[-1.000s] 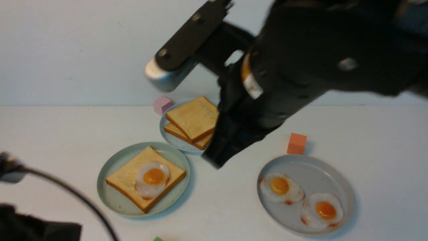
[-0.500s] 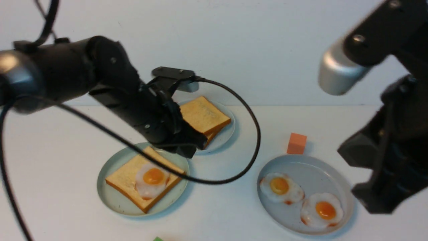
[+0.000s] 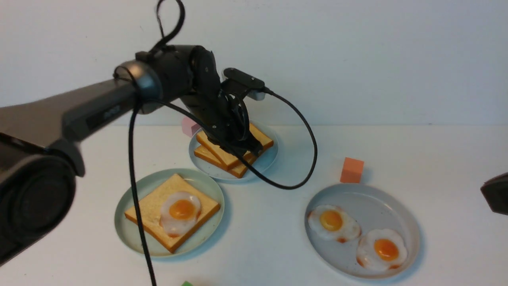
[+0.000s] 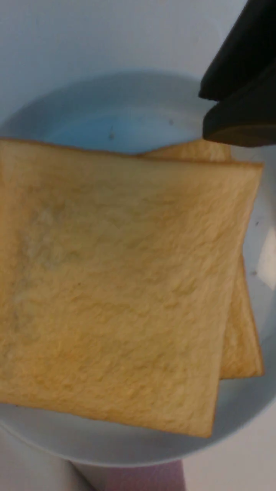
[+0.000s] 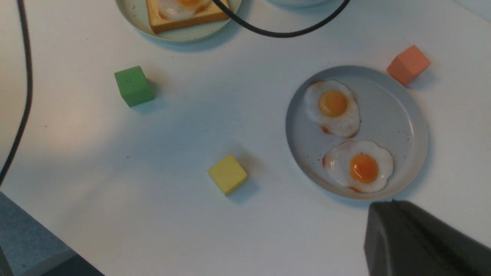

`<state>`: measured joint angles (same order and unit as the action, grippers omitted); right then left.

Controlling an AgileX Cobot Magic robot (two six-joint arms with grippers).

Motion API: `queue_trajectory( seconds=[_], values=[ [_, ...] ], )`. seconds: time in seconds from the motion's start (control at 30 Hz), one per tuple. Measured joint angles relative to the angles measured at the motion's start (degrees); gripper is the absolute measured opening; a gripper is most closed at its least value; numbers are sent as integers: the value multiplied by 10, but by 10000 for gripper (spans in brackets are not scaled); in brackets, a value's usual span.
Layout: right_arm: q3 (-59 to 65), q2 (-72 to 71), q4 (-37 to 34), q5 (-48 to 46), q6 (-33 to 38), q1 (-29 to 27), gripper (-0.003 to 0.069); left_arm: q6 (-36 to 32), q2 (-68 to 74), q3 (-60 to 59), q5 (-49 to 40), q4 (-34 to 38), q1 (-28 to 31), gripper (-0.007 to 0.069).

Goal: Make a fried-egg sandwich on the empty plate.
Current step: Use the left arm to grab a slice of bread, then use the left arm to place a slice of bread on the fried egg in the middle

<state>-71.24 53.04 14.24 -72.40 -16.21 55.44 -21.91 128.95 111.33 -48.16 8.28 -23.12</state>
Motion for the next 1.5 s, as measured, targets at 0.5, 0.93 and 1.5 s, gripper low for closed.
queue_trajectory(
  seconds=[0.5,0.93,1.5],
  values=[
    [2,0,1,0,0,0,6,-59,35,29,38,-21,0,417],
    [2,0,9,0,0,0,6,-71,61,35,53,-54,-3,315],
    [2,0,11,0,0,0,14,-5,-87,27,-21,-58,-3,10]
  ],
)
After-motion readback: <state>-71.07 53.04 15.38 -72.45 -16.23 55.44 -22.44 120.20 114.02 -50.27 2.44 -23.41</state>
